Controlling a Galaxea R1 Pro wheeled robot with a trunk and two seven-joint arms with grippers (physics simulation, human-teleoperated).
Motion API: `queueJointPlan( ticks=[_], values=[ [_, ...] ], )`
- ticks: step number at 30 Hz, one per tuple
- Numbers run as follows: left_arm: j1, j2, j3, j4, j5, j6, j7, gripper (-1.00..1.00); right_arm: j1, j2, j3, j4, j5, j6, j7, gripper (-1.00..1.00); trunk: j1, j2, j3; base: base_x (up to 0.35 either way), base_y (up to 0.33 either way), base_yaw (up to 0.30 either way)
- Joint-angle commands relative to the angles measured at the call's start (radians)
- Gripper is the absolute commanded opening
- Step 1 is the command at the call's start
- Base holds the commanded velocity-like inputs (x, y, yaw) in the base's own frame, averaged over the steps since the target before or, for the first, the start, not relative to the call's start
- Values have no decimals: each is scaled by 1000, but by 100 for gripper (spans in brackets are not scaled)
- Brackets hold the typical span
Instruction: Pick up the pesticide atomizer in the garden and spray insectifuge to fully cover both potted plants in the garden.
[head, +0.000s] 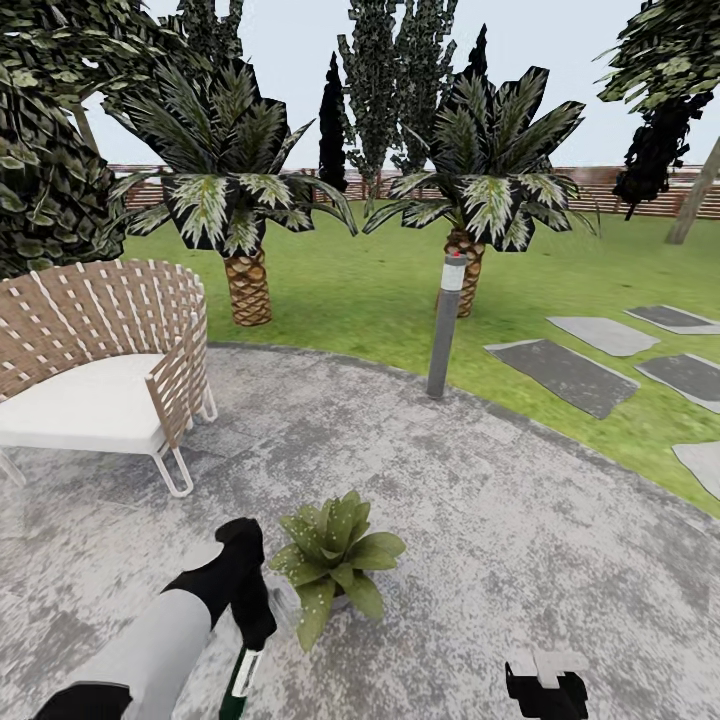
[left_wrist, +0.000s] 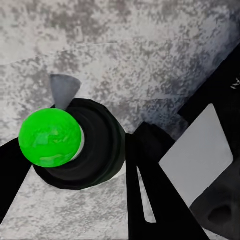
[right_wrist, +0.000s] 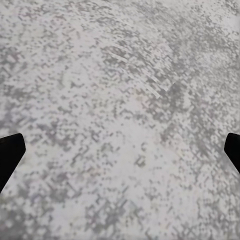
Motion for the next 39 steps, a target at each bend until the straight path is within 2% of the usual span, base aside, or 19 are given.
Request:
queueJointPlan(
  ticks=[1,3,4,8,10,13,16,18,21,23,26,28,29,30,32,34,39],
  values=[
    [-24,1,-3,-1,-8,10,-50,-100,0,0,9,-1,-6,-1,-4,100,0,0,-1,0,0,0],
    [-82,10,-10,-1,-24,7,-191,-100,0,0,9,0,-6,-1,-4,100,0,0,-1,0,0,0],
    [-93,14,-17,-2,-42,7,-229,-100,0,0,9,0,-6,-1,-4,100,0,0,-1,0,0,0],
    [-113,30,-37,-5,-191,4,-229,-100,0,0,9,0,-6,-1,-4,100,0,0,-1,0,0,0],
    [-115,31,-37,-11,-216,3,-229,-100,0,0,9,0,-6,-1,-4,100,0,0,-1,0,0,0],
    [-151,19,-36,-21,-220,6,-229,-100,0,0,9,0,-6,-1,-4,100,0,0,-1,0,0,0],
    [-194,-16,-41,-23,-227,5,-229,-100,0,0,9,0,-6,-1,-4,100,0,0,-1,0,0,0],
    [-214,-21,-45,-23,-230,4,-229,-100,0,0,9,0,-6,-1,-4,100,0,0,-1,0,0,0],
    [-221,-6,-46,-23,-231,-11,-229,-100,0,0,9,0,-6,-1,-4,100,0,0,-1,0,0,0],
    [-215,17,-45,-21,-231,-72,-229,-100,0,0,9,0,-6,-1,-4,100,0,0,-1,0,0,0],
    [-210,21,-45,-21,-228,-101,-229,-100,0,0,9,0,-6,-1,-4,100,0,0,-1,0,0,0],
    [-211,4,-43,-23,-227,-99,-229,-100,0,0,9,0,-6,-1,-4,100,0,0,-1,0,0,0],
    [-213,-12,-43,-23,-228,-99,-229,-100,0,0,9,0,-6,-1,-4,100,0,0,-1,0,0,0],
    [-217,-38,-44,-23,-229,-98,-229,-100,0,0,9,0,-6,-1,-4,100,0,0,-1,0,0,0],
    [-223,-68,-46,-24,-229,-95,-229,-100,0,0,9,-1,-6,-1,-4,100,0,0,-1,0,0,0],
    [-231,-79,-56,-25,-229,-93,-229,-100,0,0,9,0,-6,-1,-4,100,0,0,-1,0,0,0],
    [-236,-74,-69,-24,-230,-93,-229,-100,0,1,9,-1,-6,-1,-4,100,0,0,-1,0,0,0]
  ],
)
